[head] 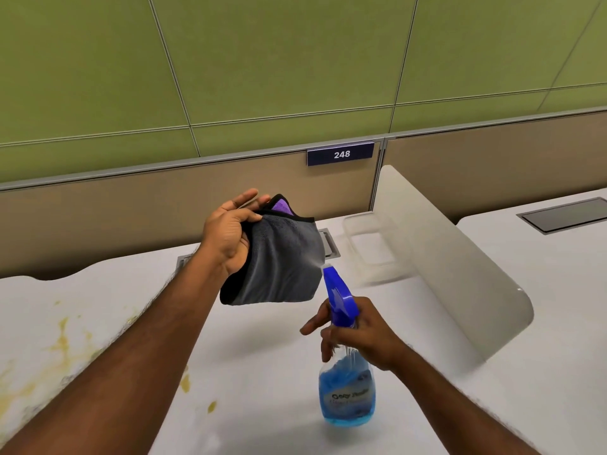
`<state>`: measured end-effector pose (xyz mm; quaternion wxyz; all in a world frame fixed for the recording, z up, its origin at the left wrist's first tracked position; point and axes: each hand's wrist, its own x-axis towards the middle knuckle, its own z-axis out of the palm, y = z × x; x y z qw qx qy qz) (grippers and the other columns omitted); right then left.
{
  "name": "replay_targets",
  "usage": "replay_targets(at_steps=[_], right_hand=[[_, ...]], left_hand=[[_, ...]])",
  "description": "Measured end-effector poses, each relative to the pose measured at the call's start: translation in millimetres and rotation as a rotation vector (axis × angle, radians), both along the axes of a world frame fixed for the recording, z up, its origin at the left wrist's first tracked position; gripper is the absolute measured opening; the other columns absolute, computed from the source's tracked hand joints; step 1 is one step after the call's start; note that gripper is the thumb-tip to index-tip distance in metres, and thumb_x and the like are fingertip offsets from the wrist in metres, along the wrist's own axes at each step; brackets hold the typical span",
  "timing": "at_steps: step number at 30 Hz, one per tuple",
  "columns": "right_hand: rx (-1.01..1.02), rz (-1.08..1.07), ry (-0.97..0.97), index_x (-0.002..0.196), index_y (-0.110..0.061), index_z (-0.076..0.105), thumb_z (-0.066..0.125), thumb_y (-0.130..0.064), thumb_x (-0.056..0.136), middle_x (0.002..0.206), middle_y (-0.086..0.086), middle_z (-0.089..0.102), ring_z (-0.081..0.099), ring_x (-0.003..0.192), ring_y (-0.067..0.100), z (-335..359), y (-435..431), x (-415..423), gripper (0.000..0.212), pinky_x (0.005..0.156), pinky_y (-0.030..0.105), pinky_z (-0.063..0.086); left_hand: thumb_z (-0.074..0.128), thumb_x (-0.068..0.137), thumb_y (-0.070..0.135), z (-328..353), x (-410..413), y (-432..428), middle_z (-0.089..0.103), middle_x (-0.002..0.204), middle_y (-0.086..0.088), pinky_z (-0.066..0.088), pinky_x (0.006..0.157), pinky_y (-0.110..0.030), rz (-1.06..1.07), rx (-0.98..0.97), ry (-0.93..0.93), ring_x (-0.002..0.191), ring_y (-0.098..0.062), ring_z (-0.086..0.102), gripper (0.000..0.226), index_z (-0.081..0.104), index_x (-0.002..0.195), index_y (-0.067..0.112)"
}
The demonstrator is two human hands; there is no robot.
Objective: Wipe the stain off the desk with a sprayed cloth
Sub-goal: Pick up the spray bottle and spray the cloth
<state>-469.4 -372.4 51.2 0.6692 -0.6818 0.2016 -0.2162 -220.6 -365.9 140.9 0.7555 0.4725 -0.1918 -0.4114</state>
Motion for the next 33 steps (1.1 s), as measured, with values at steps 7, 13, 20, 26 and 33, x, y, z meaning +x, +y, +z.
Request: replay_targets(at_steps=[7,13,20,26,33], right_hand=[[0.021,0.030,0.000,0.105,-0.018,0.059,0.067,-0.023,0.076,0.100,0.009,0.075,0.070,0.071,0.025,2,5,-1,0.030,0.072,0.036,0.059],[0.038,0.096,0.004,0.113,-0.017,0.055,0.068,-0.021,0.077,0.098,0.009,0.074,0.070,0.071,0.024,8,10,-4,0.038,0.072,0.035,0.058],[0.037,0.107,0.039,0.092,-0.025,0.068,0.067,-0.021,0.077,0.103,0.013,0.074,0.070,0.074,0.028,-1,17,0,0.016,0.075,0.043,0.057],[0.027,0.078,-0.022,0.118,-0.024,0.056,0.069,-0.017,0.079,0.102,0.014,0.072,0.071,0.075,0.027,4,12,-16,0.042,0.073,0.037,0.059],[0.023,-0.027,-0.035,0.096,-0.024,0.067,0.072,-0.022,0.073,0.095,0.015,0.073,0.070,0.071,0.031,0,4,-23,0.024,0.072,0.039,0.059]], left_hand=[[0.038,0.078,-0.023,-2,0,6,0.073,0.104,-0.014,0.057,0.084,-0.026,-0.018,-0.004,0.027,0.099,-0.020,0.071,0.048,0.063,0.107,0.007],[0.038,0.079,-0.023,-1,1,5,0.072,0.107,-0.014,0.058,0.083,-0.025,-0.035,-0.015,0.030,0.101,-0.021,0.071,0.049,0.063,0.109,0.007],[0.038,0.079,-0.022,0,2,2,0.072,0.109,-0.014,0.057,0.084,-0.027,-0.048,-0.017,0.039,0.102,-0.022,0.071,0.049,0.063,0.110,0.007],[0.038,0.078,-0.021,4,9,0,0.076,0.102,-0.012,0.058,0.078,-0.025,-0.061,-0.027,0.055,0.098,-0.021,0.073,0.049,0.062,0.110,0.007],[0.037,0.076,-0.021,3,10,2,0.077,0.100,-0.012,0.058,0.075,-0.023,-0.067,-0.036,0.051,0.097,-0.020,0.073,0.050,0.062,0.110,0.007]])
